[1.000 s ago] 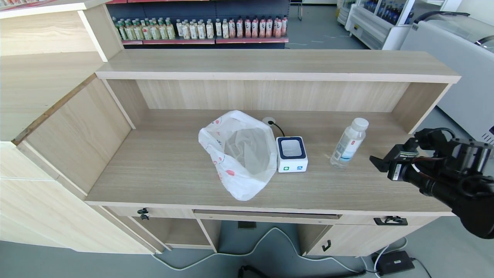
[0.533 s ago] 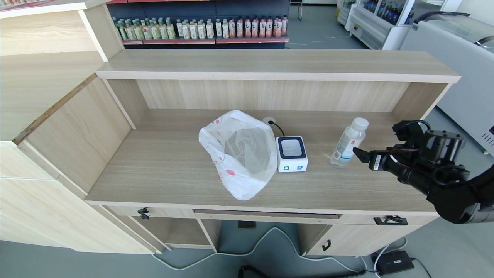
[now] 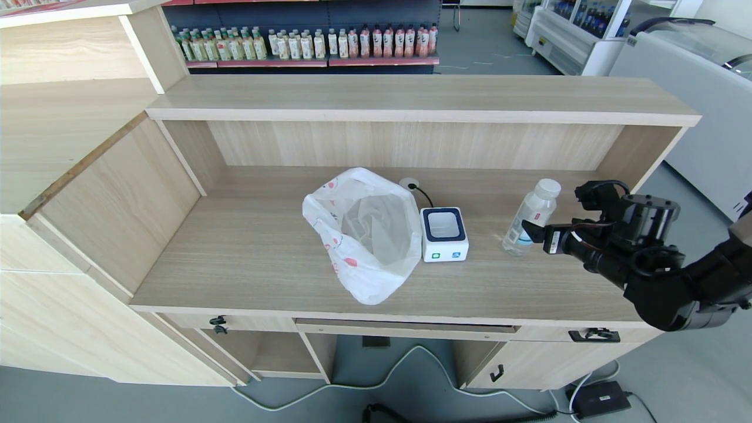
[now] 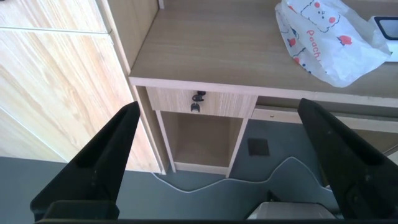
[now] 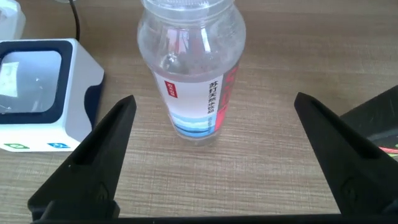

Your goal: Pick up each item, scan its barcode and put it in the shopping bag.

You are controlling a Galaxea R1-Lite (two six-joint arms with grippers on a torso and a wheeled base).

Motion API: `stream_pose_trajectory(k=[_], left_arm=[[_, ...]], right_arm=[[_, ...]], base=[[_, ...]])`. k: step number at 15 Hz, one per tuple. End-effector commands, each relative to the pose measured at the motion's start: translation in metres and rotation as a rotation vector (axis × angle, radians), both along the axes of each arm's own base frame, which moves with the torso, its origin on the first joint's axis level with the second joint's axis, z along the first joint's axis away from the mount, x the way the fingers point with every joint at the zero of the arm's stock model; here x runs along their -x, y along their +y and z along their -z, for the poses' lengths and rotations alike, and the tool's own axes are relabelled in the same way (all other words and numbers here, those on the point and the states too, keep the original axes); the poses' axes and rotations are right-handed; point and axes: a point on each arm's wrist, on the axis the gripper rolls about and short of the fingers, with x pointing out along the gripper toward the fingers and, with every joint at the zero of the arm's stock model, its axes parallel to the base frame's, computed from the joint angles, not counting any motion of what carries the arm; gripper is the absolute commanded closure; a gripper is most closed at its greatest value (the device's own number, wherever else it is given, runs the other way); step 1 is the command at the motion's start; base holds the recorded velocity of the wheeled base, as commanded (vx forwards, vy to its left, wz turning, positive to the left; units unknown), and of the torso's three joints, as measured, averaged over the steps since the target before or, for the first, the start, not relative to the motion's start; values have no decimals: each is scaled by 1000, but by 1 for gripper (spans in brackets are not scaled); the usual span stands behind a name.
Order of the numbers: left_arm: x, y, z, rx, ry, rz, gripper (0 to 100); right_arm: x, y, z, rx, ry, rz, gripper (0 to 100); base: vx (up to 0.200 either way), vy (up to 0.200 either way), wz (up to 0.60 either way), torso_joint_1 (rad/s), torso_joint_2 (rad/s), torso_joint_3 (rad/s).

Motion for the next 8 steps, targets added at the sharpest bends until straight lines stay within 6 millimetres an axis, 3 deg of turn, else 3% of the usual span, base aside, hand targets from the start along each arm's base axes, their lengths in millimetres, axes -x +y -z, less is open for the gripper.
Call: stream_pose_trajectory(k=[1,8], left_arm=[[0,0,0,-1,-1,-1,0],[0,0,0,1,-1,-1,0]], right_arm=[[-5,0,3,2,1,1,0],[-24,9,10,1,-9,-17,0]], base=[[0,0,0,0,0,0],[0,0,0,0,0,0]])
